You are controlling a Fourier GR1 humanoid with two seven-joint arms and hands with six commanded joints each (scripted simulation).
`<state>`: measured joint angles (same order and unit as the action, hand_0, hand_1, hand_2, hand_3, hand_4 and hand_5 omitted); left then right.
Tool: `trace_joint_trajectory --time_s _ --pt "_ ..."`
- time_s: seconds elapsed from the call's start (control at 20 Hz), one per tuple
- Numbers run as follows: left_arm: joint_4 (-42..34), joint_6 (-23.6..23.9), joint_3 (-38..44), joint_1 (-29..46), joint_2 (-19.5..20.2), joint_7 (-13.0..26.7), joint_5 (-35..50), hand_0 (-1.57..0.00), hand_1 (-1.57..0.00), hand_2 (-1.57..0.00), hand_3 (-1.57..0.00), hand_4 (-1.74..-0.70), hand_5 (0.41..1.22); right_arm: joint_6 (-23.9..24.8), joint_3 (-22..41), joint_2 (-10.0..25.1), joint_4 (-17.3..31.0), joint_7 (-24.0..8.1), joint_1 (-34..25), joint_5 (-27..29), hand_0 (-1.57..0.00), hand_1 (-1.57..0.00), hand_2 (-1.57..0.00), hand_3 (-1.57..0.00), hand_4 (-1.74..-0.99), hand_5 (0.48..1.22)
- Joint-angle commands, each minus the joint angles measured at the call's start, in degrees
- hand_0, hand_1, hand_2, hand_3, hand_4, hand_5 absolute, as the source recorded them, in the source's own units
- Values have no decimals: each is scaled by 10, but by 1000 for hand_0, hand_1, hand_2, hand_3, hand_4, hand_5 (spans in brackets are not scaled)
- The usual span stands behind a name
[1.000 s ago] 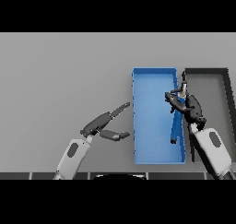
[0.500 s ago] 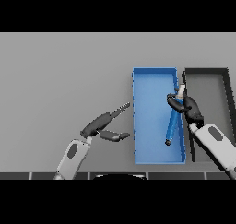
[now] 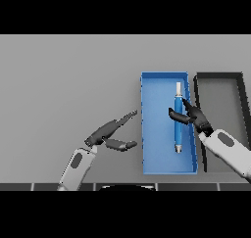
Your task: Pick up the blue pipe and place it into the blue bin.
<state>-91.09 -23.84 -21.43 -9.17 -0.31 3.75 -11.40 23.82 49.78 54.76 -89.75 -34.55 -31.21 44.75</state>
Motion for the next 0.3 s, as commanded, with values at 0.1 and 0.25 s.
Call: trace_joint_trajectory --time_s 0.1,0.25 --pt "-2 2 2 2 5 0 -2 1 1 1 1 -930 496 -17 8 6 -5 -2 -6 -7 -19 -17 -17 -4 -1084 713" --pt "1 1 7 -3 5 -3 2 1 1 1 1 -930 495 -22 7 11 -8 3 -6 -8 -19 -17 -17 -4 -1084 714"
